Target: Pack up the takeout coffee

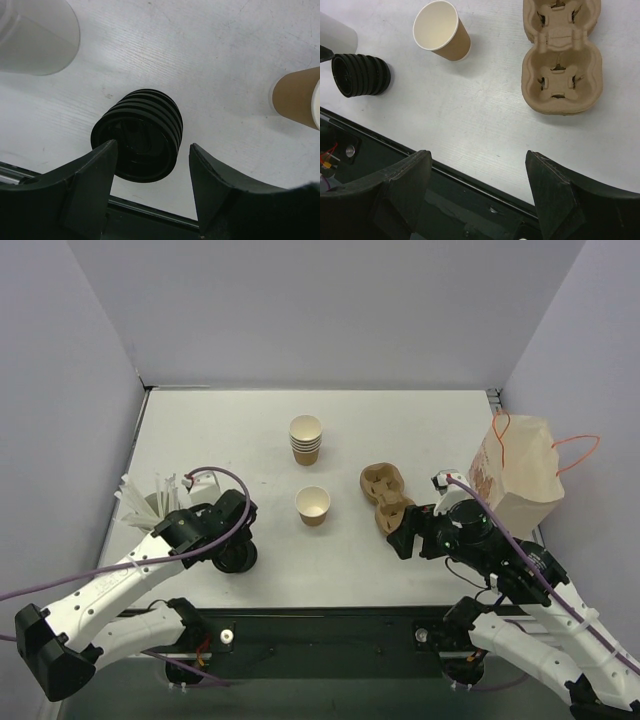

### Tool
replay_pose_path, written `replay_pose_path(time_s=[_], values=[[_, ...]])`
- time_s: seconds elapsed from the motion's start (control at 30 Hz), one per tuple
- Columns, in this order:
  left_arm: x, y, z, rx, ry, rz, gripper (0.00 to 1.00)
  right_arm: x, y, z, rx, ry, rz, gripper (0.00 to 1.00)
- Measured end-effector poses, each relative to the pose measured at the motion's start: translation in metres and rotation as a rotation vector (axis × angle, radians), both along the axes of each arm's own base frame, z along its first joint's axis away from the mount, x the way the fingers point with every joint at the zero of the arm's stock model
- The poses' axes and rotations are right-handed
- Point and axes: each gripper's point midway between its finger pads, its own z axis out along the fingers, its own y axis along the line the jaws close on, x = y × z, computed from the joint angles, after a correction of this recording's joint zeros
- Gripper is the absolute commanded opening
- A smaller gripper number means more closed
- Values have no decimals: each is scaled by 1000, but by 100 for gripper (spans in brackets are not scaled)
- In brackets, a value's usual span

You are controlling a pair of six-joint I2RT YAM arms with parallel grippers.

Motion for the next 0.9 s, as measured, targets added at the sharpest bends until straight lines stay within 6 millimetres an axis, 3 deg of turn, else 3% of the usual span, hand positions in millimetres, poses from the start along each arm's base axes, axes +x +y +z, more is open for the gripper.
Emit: replay_pose_path(time_s=[0.43, 0.9], values=[[-1, -15, -25, -122, 24, 87, 61, 0, 2, -1, 5, 7, 7, 77], [6, -15, -41, -123, 36, 133, 40, -2, 2, 1, 18, -2, 12, 77]])
